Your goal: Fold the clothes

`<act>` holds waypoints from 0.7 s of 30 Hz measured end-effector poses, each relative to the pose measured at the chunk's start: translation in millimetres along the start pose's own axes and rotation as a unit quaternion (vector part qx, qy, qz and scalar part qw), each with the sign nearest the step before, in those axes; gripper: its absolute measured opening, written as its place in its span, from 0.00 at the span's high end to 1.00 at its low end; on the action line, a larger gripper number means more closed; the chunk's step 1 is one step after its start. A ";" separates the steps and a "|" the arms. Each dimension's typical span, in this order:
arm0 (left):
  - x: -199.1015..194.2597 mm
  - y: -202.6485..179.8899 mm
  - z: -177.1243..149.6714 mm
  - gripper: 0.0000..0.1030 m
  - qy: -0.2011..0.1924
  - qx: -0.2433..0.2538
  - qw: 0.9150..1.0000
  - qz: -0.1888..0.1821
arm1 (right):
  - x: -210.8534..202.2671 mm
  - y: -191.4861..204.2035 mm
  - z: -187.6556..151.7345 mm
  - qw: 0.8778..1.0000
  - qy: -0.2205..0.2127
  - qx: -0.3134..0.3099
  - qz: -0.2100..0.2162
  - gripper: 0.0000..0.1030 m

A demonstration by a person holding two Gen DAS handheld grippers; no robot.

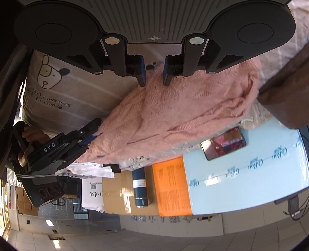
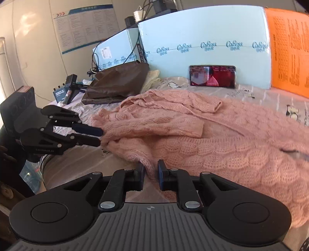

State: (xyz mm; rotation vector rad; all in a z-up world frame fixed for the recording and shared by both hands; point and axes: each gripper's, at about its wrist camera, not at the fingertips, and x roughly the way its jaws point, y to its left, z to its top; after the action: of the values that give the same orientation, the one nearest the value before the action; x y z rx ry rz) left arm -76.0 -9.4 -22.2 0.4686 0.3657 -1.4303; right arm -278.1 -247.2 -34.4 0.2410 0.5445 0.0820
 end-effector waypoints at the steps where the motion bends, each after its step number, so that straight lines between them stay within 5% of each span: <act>1: -4.7 1.1 -1.4 0.60 -0.011 -0.012 1.000 -0.003 | -4.9 -2.4 -2.4 1.000 -0.007 0.013 -0.003 0.57; 3: -15.6 2.9 -2.0 0.35 -0.044 -0.036 0.998 0.000 | -24.8 -7.4 -7.0 0.998 -0.048 0.030 -0.020 0.36; 4: -18.6 4.7 0.2 0.31 -0.063 -0.052 0.997 0.004 | -35.8 -12.4 -8.4 0.996 -0.071 0.039 -0.034 0.32; 8: -18.6 15.0 10.2 0.14 -0.112 -0.116 0.986 0.043 | -78.0 -47.9 -13.2 0.972 -0.142 0.112 -0.153 0.31; 14: 0.8 16.4 20.2 0.11 -0.105 -0.137 0.982 0.074 | -125.7 -110.0 -38.6 0.879 -0.187 0.265 -0.350 0.30; 17: 11.0 12.8 22.0 0.10 -0.076 -0.138 0.982 0.105 | -120.1 -139.1 -42.4 0.862 -0.152 0.300 -0.379 0.31; 19: 14.9 12.5 21.2 0.10 -0.059 -0.137 0.980 0.129 | -109.6 -149.1 -40.5 0.869 -0.139 0.291 -0.376 0.33; 20: 16.7 12.4 20.7 0.10 -0.050 -0.137 0.979 0.141 | -104.4 -153.9 -39.4 0.872 -0.131 0.287 -0.375 0.39; 21: 18.2 12.3 20.2 0.10 -0.041 -0.134 0.979 0.148 | -100.1 -156.2 -36.0 0.876 -0.120 0.282 -0.372 0.59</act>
State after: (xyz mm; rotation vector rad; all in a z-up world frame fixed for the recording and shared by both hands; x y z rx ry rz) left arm -62.5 -34.5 -13.1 0.2318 0.3987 -1.0882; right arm -380.1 -405.2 -52.7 0.5865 0.3695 -0.8636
